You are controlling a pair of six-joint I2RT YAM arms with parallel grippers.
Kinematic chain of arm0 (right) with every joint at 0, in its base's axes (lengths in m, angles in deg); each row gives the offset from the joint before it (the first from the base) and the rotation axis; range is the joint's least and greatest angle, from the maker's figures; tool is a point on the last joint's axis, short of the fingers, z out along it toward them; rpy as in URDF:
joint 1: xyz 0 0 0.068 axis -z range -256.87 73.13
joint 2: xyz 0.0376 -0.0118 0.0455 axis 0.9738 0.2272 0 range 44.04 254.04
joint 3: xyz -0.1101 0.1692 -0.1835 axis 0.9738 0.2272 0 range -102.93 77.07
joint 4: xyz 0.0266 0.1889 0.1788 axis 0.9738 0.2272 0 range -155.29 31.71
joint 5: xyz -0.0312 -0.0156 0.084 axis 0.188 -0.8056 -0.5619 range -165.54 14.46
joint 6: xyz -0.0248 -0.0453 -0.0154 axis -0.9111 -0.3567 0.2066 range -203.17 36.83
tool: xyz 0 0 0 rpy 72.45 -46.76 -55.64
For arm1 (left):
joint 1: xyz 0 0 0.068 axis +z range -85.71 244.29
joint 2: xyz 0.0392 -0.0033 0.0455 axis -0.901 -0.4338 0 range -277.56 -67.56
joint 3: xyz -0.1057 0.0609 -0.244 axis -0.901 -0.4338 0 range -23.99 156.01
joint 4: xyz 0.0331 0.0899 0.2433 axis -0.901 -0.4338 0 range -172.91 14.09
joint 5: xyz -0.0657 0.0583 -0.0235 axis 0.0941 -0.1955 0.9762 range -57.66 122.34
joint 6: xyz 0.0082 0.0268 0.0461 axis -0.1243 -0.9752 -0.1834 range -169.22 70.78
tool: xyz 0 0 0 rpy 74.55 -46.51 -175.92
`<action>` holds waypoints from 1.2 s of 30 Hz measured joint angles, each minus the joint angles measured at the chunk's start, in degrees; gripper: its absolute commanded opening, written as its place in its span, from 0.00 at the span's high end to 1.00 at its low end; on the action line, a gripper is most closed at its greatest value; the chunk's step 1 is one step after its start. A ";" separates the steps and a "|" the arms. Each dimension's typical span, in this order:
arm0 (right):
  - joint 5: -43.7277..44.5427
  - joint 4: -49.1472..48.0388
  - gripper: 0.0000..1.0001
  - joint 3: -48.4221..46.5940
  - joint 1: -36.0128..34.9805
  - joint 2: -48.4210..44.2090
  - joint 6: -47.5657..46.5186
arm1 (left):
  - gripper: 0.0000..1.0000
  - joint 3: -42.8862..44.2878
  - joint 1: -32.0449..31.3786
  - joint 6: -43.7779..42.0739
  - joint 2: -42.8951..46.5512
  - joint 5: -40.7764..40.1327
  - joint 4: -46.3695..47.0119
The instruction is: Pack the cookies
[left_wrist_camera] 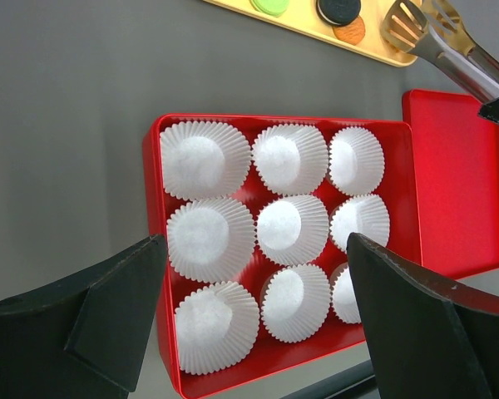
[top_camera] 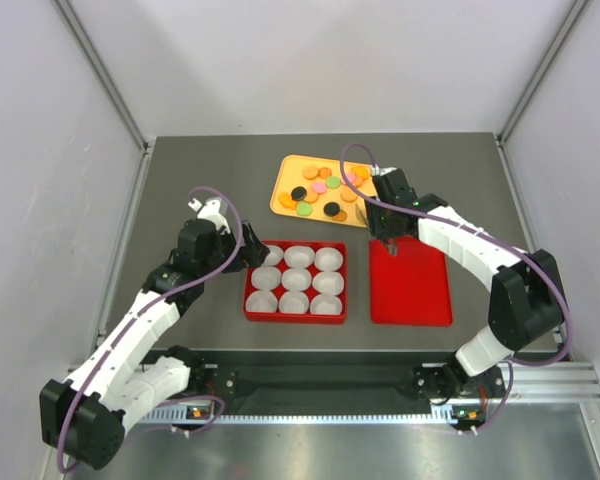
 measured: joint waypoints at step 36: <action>-4.98 0.17 0.71 1.29 1.46 0.02 0.26 | 0.06 0.00 0.00 0.00 -0.48 0.20 0.00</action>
